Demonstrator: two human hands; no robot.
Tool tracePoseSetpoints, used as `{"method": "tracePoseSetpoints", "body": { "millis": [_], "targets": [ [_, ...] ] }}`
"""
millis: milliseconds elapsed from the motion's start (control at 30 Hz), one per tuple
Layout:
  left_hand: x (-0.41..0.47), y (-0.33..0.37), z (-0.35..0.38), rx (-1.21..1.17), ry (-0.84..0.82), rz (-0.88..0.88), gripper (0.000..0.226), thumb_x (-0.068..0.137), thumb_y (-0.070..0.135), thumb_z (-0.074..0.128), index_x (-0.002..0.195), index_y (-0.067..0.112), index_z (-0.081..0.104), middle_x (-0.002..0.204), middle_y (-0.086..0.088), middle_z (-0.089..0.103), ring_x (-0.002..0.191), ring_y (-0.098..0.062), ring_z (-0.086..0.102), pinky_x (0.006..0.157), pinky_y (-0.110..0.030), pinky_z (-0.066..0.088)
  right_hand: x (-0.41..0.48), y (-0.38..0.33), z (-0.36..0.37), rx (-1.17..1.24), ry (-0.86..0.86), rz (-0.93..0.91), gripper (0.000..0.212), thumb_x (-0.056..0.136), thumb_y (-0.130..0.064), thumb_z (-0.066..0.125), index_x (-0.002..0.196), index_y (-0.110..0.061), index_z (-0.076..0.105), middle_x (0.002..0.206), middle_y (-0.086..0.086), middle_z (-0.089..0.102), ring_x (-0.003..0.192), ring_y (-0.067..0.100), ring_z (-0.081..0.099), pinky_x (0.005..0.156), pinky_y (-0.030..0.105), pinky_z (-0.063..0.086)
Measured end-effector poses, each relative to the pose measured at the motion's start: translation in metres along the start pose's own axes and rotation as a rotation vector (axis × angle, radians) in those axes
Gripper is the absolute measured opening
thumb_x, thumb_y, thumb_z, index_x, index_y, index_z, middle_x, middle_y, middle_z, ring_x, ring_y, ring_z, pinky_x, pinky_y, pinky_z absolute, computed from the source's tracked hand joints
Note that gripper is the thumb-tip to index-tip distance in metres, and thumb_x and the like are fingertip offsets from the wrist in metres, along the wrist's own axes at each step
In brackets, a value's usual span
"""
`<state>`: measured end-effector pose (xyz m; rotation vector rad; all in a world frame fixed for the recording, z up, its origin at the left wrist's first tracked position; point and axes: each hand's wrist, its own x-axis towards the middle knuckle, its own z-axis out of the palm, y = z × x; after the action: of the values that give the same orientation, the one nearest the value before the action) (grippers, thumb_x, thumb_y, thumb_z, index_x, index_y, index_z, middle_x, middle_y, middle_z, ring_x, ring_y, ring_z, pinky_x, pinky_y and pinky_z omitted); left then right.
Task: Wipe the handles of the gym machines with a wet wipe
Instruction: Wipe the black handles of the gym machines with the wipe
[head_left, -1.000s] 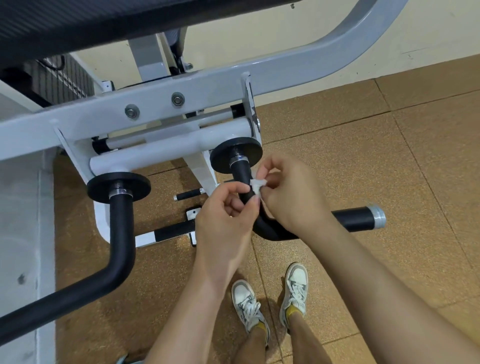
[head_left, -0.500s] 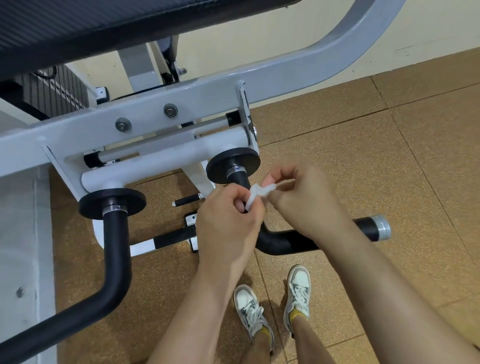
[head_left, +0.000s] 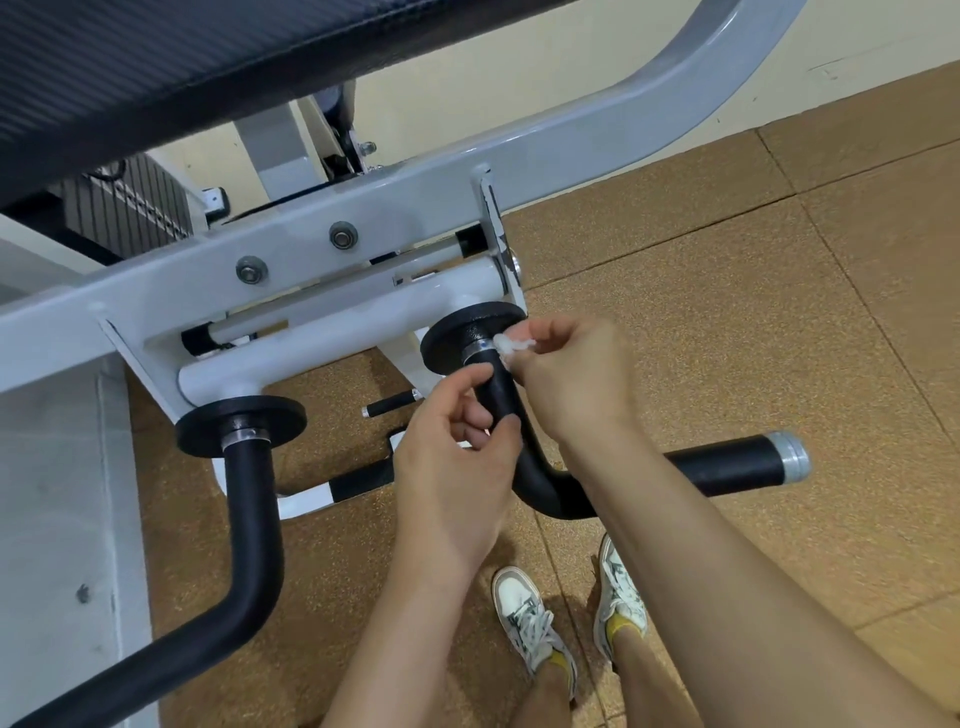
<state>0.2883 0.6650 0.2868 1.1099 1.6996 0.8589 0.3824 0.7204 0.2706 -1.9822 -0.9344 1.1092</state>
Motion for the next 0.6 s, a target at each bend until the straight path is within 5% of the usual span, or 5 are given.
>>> {"method": "tracePoseSetpoints", "body": {
  "millis": [200,433,600],
  "targets": [
    [0.007,0.000,0.004,-0.139,0.066,-0.076,0.025,0.083,0.008,0.066,0.097,0.029,0.063,0.077,0.000,0.055,0.063,-0.003,0.048,0.062,-0.015,0.045,-0.001,-0.001,0.000,-0.011,-0.046,-0.012,0.014,0.080,-0.015,0.069,0.068,-0.020,0.066,0.070,-0.002,0.069,0.070,0.017,0.068,0.069,0.038,0.057],
    [0.015,0.002,0.004,-0.146,0.090,-0.104,0.020,0.083,0.008,0.067,0.091,0.026,0.063,0.075,0.002,0.055,0.058,0.000,0.047,0.058,-0.010,0.045,0.005,0.004,-0.001,0.175,-0.149,0.199,0.008,0.070,-0.015,0.066,0.064,-0.018,0.062,0.071,0.006,0.069,0.071,0.028,0.070,0.070,0.051,0.058],
    [0.016,0.003,0.004,-0.106,0.050,-0.087,0.022,0.083,0.007,0.065,0.091,0.027,0.065,0.079,0.001,0.051,0.063,-0.002,0.047,0.061,-0.014,0.045,0.011,0.004,-0.005,0.461,-0.264,0.478,0.019,0.081,0.012,0.055,0.087,-0.004,0.063,0.079,0.017,0.068,0.067,0.028,0.067,0.062,0.035,0.058]
  ]
}}
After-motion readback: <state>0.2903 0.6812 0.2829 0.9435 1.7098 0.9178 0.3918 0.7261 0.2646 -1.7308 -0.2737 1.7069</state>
